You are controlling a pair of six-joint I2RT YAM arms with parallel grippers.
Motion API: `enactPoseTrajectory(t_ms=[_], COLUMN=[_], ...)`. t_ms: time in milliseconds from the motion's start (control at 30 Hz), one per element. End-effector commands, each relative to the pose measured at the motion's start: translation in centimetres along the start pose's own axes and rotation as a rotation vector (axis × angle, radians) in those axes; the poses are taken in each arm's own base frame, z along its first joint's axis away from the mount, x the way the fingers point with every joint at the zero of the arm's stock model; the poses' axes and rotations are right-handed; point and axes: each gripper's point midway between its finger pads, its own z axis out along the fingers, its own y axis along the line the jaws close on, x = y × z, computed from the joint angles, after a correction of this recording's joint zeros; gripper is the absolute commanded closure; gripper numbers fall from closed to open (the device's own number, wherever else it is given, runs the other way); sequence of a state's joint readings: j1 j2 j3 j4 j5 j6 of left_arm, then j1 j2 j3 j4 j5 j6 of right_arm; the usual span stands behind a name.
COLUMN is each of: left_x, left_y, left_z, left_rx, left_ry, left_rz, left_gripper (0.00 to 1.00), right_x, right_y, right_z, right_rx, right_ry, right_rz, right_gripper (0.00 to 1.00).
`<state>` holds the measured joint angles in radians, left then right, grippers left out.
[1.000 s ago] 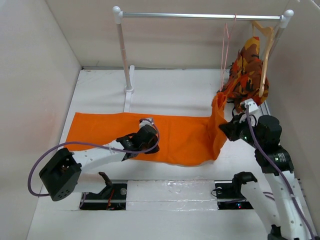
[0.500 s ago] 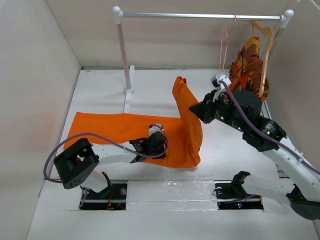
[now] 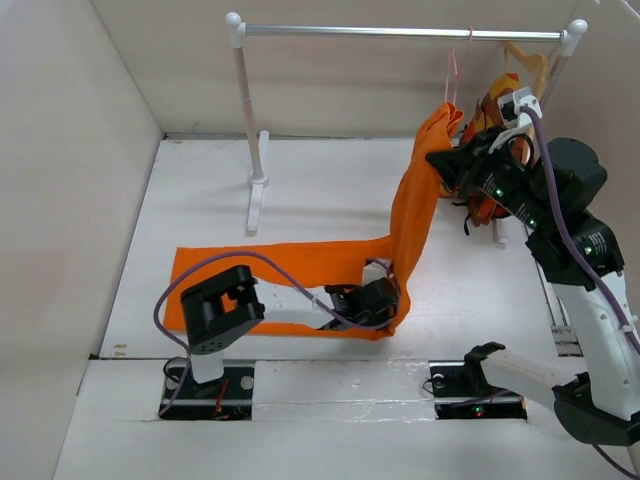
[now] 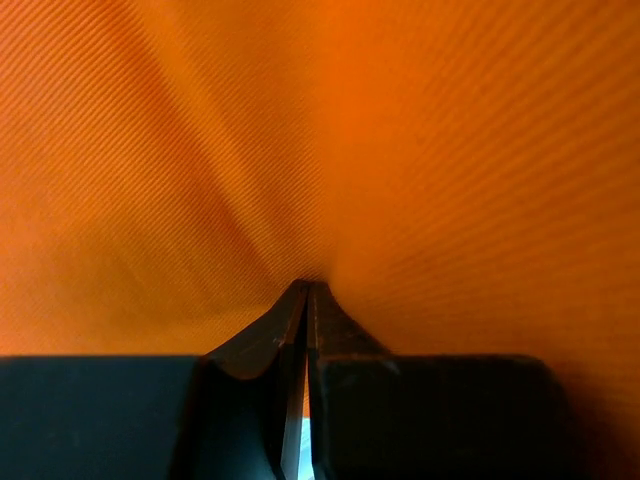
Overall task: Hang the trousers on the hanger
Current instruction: Fold the trousers at the center of the board.
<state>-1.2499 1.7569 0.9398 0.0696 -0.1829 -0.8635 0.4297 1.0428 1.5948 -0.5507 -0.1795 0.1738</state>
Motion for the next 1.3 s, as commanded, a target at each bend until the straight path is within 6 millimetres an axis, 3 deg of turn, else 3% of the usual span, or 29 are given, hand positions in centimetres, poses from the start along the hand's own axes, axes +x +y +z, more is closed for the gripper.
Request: enactPoseTrajectory(t_ms=[0, 100, 133, 200, 233, 300, 333, 400, 467, 500, 567, 633, 667, 733, 767, 833, 867, 900, 933, 967, 1000, 1033, 1067, 1100, 1133, 1167, 1200, 1233, 1267], left_x=[0.8, -0.9, -2.2, -4.0, -6.2, -8.0, -10.4, -13.2, -17.5, -19.0, -23.0, -24.4, -25.9, -26.4, -26.9, -27.0, -27.0, -26.8, -26.6, -26.4, -26.2, -25.9, -25.6, -25.4, -25.1, -24.6, -24.6, -23.9, -23.5], left_y=[-2.4, -1.8, -1.9, 0.4, 1.0, 4.6, 6.4, 10.3, 14.4, 15.8, 18.5, 19.6, 19.1, 19.7, 19.1, 18.6, 18.2, 18.4, 18.5, 18.7, 18.9, 19.2, 19.4, 19.5, 19.6, 20.1, 20.1, 20.5, 21.0], left_z=[0.7, -0.1, -1.7, -3.3, -5.7, -8.0, -11.1, -14.7, -21.5, -24.2, -32.6, -37.7, -41.8, -44.9, -48.3, -51.4, -53.4, -54.6, -55.4, -56.4, -56.7, -56.6, -56.8, -56.7, -56.7, -55.4, -55.4, -54.8, -52.8], left_rx=[0.011, -0.058, -0.056, -0.115, -0.106, -0.181, -0.198, -0.284, -0.324, -0.337, -0.347, -0.384, -0.372, -0.426, -0.408, -0.386, -0.367, -0.387, -0.394, -0.412, -0.429, -0.446, -0.456, -0.46, -0.462, -0.485, -0.485, -0.499, -0.513], left_ry=[0.049, -0.01, -0.048, -0.125, -0.179, -0.262, -0.331, -0.444, -0.615, -0.691, -0.913, -1.015, -1.092, -1.143, -1.22, -1.292, -1.335, -1.364, -1.377, -1.399, -1.404, -1.394, -1.399, -1.397, -1.393, -1.358, -1.358, -1.334, -1.293], left_rz=[0.062, 0.063, 0.052, 0.014, -0.032, -0.085, -0.161, -0.249, -0.381, -0.415, -0.486, -0.521, -0.526, -0.555, -0.579, -0.59, -0.597, -0.605, -0.61, -0.62, -0.623, -0.631, -0.64, -0.64, -0.639, -0.639, -0.639, -0.64, -0.644], left_gripper=[1.0, 1.0, 1.0, 1.0, 1.0, 1.0, 0.99, 0.92, 0.87, 0.79, 0.72, 0.68, 0.67, 0.67, 0.67, 0.66, 0.66, 0.66, 0.66, 0.66, 0.65, 0.64, 0.62, 0.57, 0.53, 0.51, 0.5, 0.5, 0.5], right_x=[-6.1, -5.7, -5.4, -4.1, -3.8, -3.1, -2.6, -2.5, -1.6, -1.8, -0.6, -0.6, 1.3, 2.3, 4.8, 7.1, 7.0, 10.8, 12.2, 11.4, 15.6, 17.2, 19.2, 20.2, 23.2, 23.1, 26.7, 23.5, 22.8], right_y=[1.8, 2.5, 2.9, 3.7, 4.0, 4.6, 5.4, 6.5, 8.1, 8.8, 11.2, 13.3, 15.5, 18.3, 19.8, 24.2, 26.1, 29.1, 30.9, 33.1, 35.0, 37.3, 38.3, 38.9, 39.3, 38.5, 37.6, 36.5, 34.9], right_z=[-1.5, -0.8, -0.5, 0.5, 0.9, 2.1, 2.5, 3.4, 5.0, 5.4, 7.4, 8.6, 10.3, 11.7, 14.0, 14.7, 15.1, 16.3, 16.6, 16.6, 18.3, 17.8, 18.1, 18.2, 17.8, 17.2, 17.0, 15.8, 15.7], right_rx=[-0.091, -0.141, -0.162, -0.195, -0.206, -0.224, -0.25, -0.285, -0.321, -0.341, -0.397, -0.44, -0.487, -0.553, -0.581, -0.684, -0.724, -0.773, -0.815, -0.859, -0.875, -0.904, -0.928, -0.96, -1.011, -1.027, -1.006, -0.994, -0.966], right_ry=[-0.179, -0.156, -0.146, -0.111, -0.103, -0.083, -0.073, -0.075, -0.054, -0.059, -0.037, -0.041, -0.008, 0.003, 0.041, 0.067, 0.05, 0.112, 0.13, 0.099, 0.155, 0.172, 0.207, 0.232, 0.311, 0.29, 0.372, 0.316, 0.289], right_rz=[-0.069, -0.082, -0.086, -0.086, -0.085, -0.084, -0.082, -0.084, -0.082, -0.083, -0.077, -0.074, -0.07, -0.063, -0.05, -0.026, -0.005, 0.002, 0.011, 0.04, 0.043, 0.046, 0.054, 0.058, 0.06, 0.053, 0.051, 0.052, 0.039], right_gripper=[1.0, 1.0, 1.0, 1.0, 1.0, 1.0, 1.0, 1.0, 1.0, 1.0, 1.0, 1.0, 1.0, 1.0, 1.0, 1.0, 1.0, 1.0, 1.0, 1.0, 1.0, 0.68, 0.49, 0.38, 0.28, 0.28, 0.28, 0.28, 0.28])
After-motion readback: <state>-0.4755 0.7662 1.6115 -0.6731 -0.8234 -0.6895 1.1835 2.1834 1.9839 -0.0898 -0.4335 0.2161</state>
